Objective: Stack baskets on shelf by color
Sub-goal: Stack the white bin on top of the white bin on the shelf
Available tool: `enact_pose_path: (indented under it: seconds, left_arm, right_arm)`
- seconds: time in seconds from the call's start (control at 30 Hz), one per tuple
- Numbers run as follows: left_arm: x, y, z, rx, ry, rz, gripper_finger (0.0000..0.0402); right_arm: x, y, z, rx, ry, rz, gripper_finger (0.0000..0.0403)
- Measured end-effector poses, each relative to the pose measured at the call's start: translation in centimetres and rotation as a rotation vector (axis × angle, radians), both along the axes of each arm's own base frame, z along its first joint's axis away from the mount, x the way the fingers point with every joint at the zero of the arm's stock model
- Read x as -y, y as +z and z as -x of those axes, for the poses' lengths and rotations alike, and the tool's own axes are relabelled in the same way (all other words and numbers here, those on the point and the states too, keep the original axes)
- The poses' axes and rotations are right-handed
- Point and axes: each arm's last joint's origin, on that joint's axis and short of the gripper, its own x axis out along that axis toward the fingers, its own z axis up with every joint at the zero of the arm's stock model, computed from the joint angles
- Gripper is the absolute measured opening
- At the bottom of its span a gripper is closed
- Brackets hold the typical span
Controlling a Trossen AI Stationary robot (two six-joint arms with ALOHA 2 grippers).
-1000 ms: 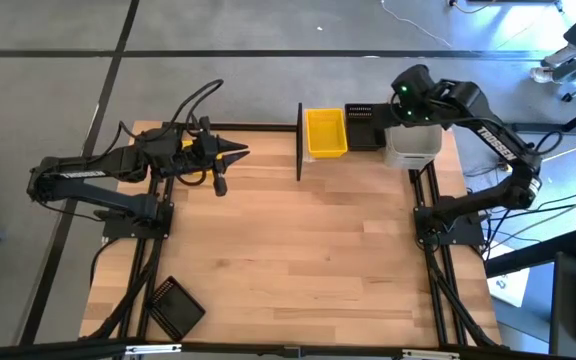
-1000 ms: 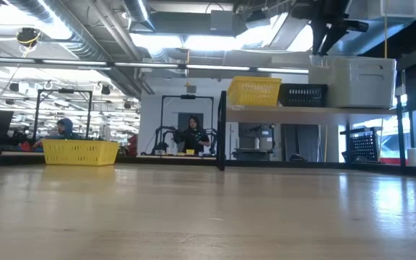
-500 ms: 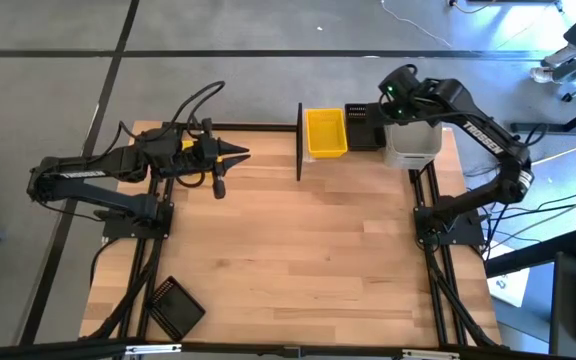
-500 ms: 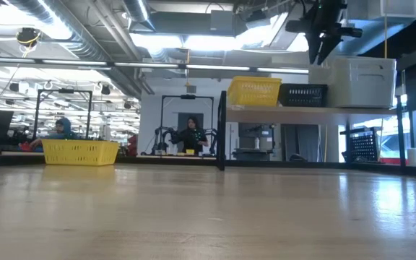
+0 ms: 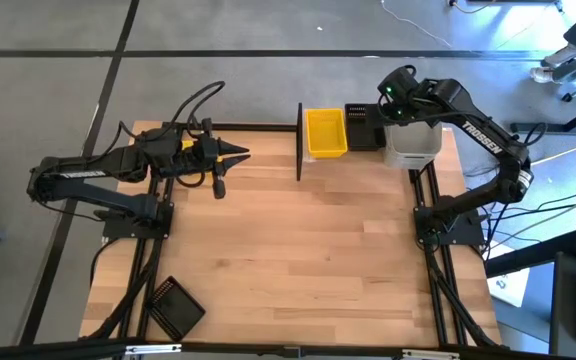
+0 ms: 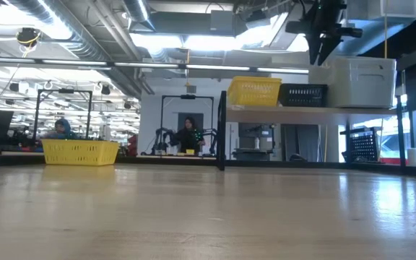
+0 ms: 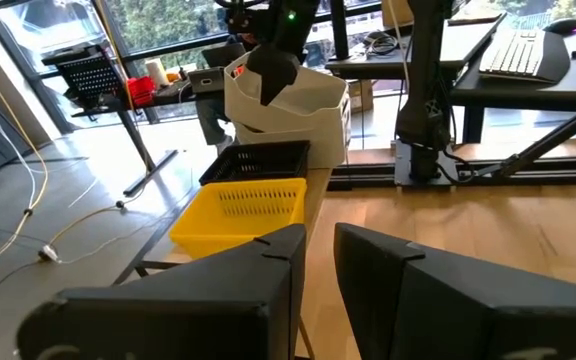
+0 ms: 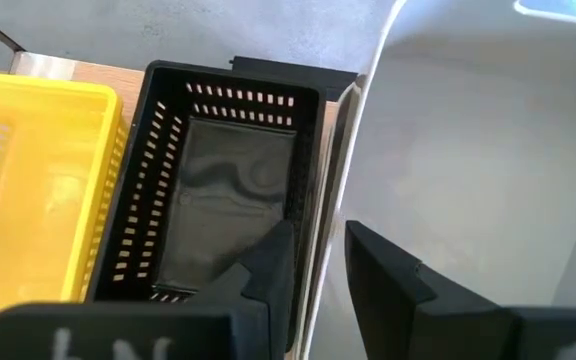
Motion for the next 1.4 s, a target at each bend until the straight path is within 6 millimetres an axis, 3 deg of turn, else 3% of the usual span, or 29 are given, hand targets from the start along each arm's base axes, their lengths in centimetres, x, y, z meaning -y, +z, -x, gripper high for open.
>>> enact_pose_path:
  seconds: [0.27, 0.57, 0.8, 1.07, 1.4]
  left_arm:
    - [0.0, 0.0, 0.0, 0.000, 0.000, 0.000, 0.0049]
    - [0.0, 0.0, 0.0, 0.000, 0.000, 0.000, 0.0049]
    - [0.0, 0.0, 0.0, 0.000, 0.000, 0.000, 0.0049]
    - [0.0, 0.0, 0.0, -0.003, -0.001, -0.008, 0.0049]
    - [0.4, 0.0, -0.1, -0.012, -0.022, -0.032, 0.0049]
  right_arm:
    - [0.2, -0.2, 0.1, -0.030, -0.024, 0.010, 0.0090]
    - [1.2, -1.6, -1.2, -0.086, -0.016, -0.022, 0.0090]
    - [1.5, -1.9, -1.5, -0.107, 0.053, -0.058, 0.0089]
    - [1.5, -1.9, -1.5, -0.098, 0.038, -0.058, 0.0010]
    - [1.4, -1.9, -1.5, -0.100, 0.037, -0.061, 0.0006]
